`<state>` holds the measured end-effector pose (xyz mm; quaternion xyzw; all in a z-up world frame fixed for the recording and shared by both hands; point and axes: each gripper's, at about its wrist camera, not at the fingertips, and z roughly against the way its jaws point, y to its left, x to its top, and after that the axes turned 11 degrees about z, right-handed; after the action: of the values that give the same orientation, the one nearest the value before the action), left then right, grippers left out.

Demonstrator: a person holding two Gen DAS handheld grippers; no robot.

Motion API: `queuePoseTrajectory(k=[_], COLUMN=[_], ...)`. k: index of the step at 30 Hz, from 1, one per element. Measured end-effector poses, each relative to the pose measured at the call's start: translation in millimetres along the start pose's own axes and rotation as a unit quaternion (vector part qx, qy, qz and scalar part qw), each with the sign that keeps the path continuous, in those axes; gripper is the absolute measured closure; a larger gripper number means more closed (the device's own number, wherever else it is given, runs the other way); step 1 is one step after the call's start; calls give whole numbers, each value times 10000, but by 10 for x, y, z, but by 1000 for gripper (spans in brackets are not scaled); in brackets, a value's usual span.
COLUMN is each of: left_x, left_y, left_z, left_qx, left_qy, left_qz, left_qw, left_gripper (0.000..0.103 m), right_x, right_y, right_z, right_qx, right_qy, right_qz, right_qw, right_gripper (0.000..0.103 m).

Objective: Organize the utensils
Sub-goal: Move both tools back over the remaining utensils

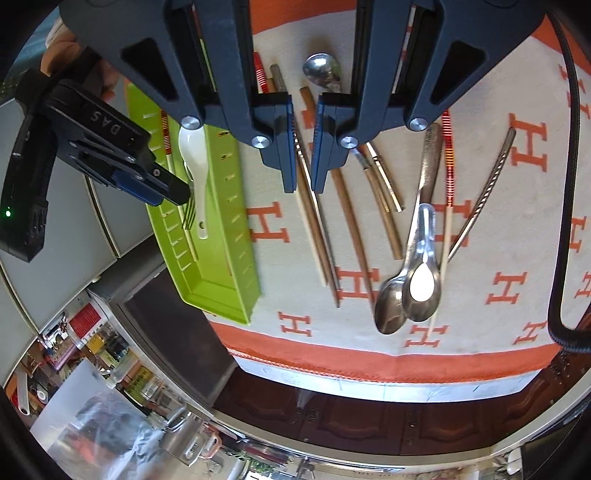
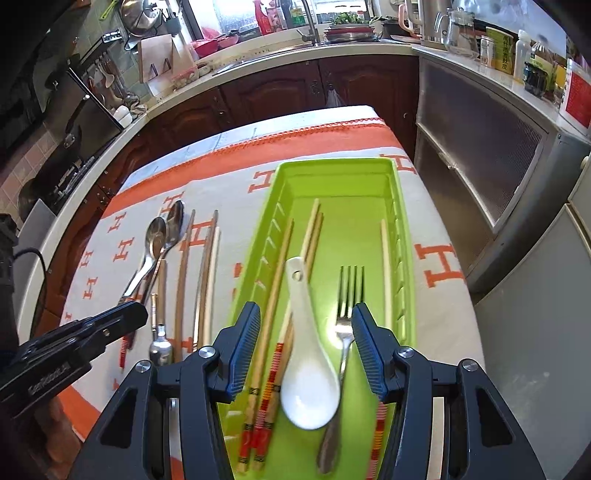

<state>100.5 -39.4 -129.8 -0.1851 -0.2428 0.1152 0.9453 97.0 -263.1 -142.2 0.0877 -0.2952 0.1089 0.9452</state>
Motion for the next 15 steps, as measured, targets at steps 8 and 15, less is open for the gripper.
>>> queuePoseTrajectory(k=[8, 15], left_x=[36, 47], left_y=[209, 421], left_z=[193, 412], left_qx=[119, 309], left_qy=[-209, -463], left_qz=[102, 167], left_qw=[9997, 9983], left_gripper=[99, 99], right_x=[-25, 57], right_y=[258, 573], right_z=[105, 170], right_qx=[164, 307], right_qy=[-21, -77], right_qz=[61, 327], right_qw=[9998, 9990], right_gripper=[51, 51])
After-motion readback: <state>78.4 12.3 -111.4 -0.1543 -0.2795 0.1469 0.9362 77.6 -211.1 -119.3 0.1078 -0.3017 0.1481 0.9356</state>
